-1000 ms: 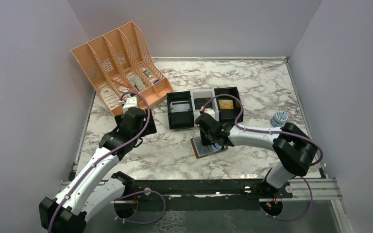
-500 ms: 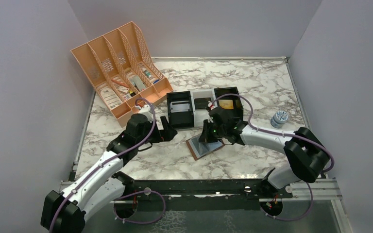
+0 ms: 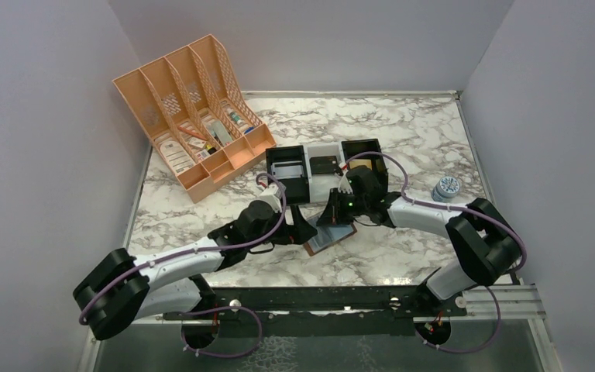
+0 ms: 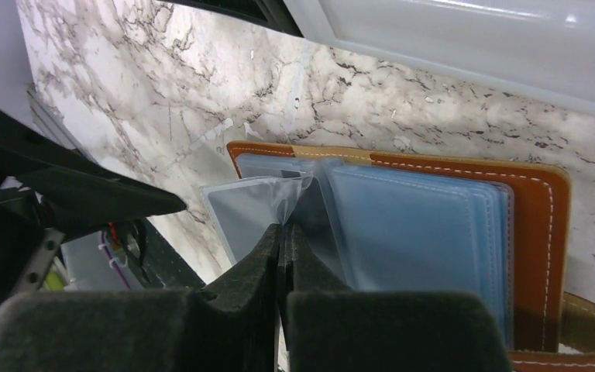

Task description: Take the credit cards out of the card holder

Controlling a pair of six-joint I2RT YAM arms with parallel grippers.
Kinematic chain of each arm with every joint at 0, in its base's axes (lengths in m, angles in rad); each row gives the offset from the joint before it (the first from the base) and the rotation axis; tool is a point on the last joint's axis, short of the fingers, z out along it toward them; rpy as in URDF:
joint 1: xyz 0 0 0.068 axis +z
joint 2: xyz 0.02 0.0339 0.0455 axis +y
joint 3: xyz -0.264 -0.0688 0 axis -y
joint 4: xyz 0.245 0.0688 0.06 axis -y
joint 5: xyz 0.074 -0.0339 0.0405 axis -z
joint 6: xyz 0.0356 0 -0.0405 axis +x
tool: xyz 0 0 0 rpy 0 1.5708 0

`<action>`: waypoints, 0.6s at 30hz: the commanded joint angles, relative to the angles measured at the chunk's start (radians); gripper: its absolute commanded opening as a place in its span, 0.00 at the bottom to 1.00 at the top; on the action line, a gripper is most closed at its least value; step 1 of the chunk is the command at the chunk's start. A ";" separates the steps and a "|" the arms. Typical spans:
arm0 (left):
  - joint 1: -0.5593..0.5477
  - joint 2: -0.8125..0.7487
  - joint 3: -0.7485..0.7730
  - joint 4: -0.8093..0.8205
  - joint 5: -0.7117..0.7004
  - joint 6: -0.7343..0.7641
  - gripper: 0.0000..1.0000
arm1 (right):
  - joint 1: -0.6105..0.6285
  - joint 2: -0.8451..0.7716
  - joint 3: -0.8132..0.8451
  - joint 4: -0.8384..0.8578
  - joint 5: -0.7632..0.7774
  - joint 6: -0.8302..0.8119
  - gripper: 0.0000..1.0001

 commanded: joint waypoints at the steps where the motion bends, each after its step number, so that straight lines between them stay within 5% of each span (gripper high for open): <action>1: -0.042 0.099 -0.022 0.213 -0.122 -0.081 0.85 | -0.018 0.019 -0.010 0.067 -0.080 0.006 0.01; 18: -0.108 0.322 -0.016 0.417 -0.149 -0.181 0.55 | -0.035 0.036 -0.028 0.081 -0.104 -0.001 0.01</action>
